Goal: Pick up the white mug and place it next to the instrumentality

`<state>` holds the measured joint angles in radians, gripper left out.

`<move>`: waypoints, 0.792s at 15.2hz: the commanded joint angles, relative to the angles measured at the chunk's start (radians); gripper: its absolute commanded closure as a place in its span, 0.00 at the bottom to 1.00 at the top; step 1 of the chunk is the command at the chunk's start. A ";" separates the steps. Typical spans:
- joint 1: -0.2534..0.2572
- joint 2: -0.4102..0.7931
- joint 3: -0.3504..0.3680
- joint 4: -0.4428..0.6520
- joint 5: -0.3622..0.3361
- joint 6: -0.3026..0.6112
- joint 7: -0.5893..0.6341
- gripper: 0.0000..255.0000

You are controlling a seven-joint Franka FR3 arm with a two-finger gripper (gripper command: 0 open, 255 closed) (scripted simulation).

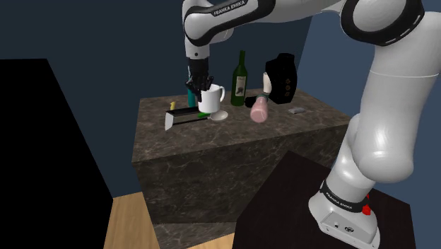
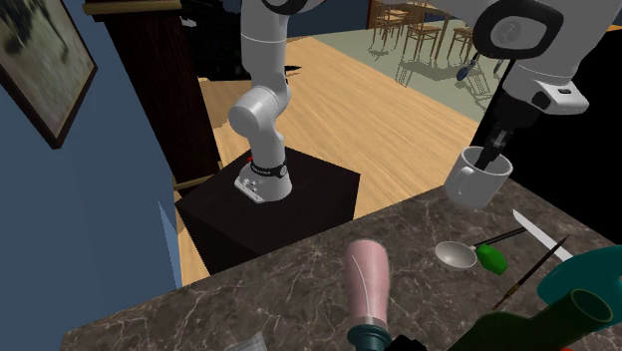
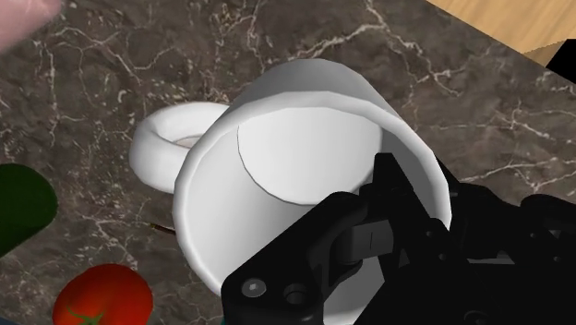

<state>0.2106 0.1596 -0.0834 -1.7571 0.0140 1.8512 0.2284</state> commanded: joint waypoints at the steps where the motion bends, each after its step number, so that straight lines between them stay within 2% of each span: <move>1: 0.001 0.003 0.001 -0.022 0.000 0.026 0.001 1.00; 12: 0.000 0.044 0.001 -0.118 0.005 0.163 -0.002 1.00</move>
<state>0.2113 0.1976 -0.0818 -1.8694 0.0179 2.0012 0.2274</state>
